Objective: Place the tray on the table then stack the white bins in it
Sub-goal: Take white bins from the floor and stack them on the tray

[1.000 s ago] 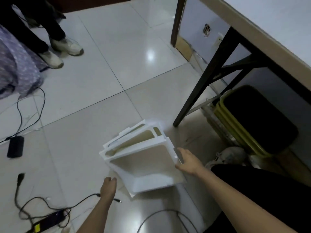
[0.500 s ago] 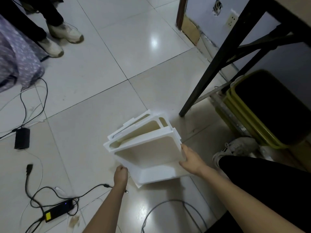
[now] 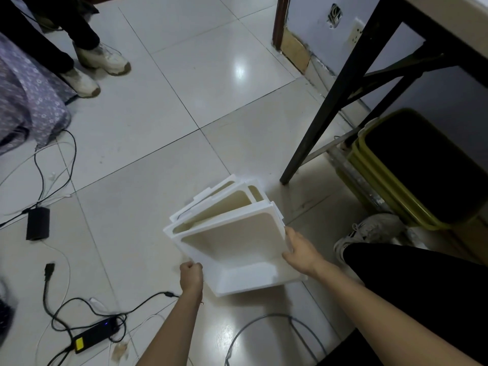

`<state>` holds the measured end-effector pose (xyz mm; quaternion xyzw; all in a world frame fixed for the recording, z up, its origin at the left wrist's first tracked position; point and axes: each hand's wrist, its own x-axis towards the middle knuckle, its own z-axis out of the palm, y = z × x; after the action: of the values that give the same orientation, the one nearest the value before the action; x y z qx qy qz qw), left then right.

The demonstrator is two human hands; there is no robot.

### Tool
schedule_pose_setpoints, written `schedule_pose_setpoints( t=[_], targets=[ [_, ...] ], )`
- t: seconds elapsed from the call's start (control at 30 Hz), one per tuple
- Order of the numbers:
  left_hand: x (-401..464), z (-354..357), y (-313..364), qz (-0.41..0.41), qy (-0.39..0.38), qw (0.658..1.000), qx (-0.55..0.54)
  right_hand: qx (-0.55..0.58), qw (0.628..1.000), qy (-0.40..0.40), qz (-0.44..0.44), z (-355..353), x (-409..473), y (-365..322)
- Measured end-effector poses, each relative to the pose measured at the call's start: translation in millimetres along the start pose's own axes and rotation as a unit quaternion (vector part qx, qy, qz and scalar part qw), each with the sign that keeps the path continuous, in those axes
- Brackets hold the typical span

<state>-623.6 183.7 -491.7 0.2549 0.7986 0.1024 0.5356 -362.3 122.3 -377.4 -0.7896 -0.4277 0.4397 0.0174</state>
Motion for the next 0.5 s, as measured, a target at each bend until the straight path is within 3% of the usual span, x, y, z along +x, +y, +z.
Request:
schedule_pose_setpoints(
  t=[0.5],
  targets=[
    [-52.0, -8.6, 36.0, 0.116, 0.109, 0.987, 0.033, 0.040, 0.997, 0.060, 0.002, -53.8, -24.2, -15.9]
  ],
)
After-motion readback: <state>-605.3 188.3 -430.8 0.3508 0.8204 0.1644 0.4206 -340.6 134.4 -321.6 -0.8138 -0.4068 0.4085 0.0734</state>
